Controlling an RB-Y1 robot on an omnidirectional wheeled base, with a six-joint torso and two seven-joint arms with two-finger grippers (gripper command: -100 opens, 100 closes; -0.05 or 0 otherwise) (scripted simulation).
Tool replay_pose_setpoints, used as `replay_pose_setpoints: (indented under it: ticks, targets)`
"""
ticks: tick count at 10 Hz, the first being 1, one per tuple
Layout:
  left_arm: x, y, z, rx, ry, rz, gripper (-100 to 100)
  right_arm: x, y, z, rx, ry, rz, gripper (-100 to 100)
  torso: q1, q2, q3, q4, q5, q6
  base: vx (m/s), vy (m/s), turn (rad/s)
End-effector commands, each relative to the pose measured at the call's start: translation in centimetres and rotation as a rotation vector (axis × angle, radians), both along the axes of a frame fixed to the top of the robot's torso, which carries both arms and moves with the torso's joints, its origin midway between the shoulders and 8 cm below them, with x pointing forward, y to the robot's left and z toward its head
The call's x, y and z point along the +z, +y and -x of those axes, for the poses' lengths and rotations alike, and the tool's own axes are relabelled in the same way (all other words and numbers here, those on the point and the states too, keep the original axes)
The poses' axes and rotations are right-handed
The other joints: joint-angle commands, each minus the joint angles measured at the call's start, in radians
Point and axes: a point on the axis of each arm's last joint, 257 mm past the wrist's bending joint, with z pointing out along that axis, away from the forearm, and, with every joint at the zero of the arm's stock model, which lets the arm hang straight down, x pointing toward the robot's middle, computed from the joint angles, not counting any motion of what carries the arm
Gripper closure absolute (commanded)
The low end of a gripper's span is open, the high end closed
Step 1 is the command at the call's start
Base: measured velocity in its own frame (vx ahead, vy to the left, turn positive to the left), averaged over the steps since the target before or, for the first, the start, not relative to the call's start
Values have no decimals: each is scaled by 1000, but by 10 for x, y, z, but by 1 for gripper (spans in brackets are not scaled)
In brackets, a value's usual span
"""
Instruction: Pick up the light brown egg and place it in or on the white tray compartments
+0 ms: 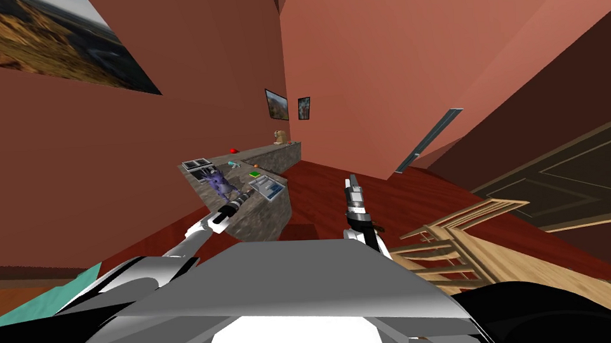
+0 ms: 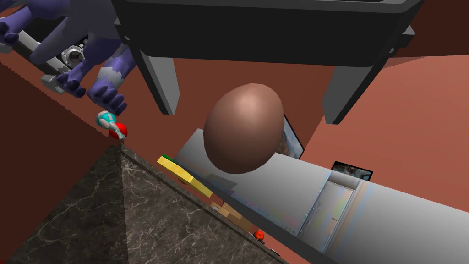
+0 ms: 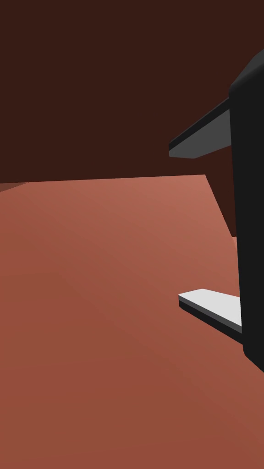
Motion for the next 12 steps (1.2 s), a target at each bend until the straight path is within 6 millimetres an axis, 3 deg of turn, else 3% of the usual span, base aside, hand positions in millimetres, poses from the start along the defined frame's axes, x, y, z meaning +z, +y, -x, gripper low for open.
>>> replay_pose_setpoints:
  ticks: [1,2,4,5,6,10,11,12]
  targets:
    - [16,3,-13,-11,-27,2,-100,0,0,0,0,0,0,0,0,0,0,0,0,0,-49,-37,-38]
    - [21,4,-19,-7,-33,2,-100,0,0,0,0,0,0,0,-1,1,0,0,0,1,-56,-37,-29]
    - [5,16,-8,23,2,4,-100,0,0,0,0,0,0,0,0,0,0,0,0,0,-13,-8,-1]
    - [10,14,-10,14,-7,3,-100,0,0,0,0,0,0,0,1,-1,-1,0,0,0,0,0,0]
    - [9,15,-9,16,-5,3,100,0,0,0,0,0,0,0,2,-2,-1,0,0,0,0,0,0]
    - [9,14,-9,15,-6,3,100,0,0,0,0,0,0,0,2,-3,-2,-1,1,0,0,0,0]
    - [9,14,-9,15,-6,3,0,0,0,0,0,0,0,0,2,-3,-2,-1,1,0,0,0,0]
    - [41,25,-20,23,-66,0,-100,0,0,0,0,0,0,0,2,-3,-2,-1,1,0,22,59,95]
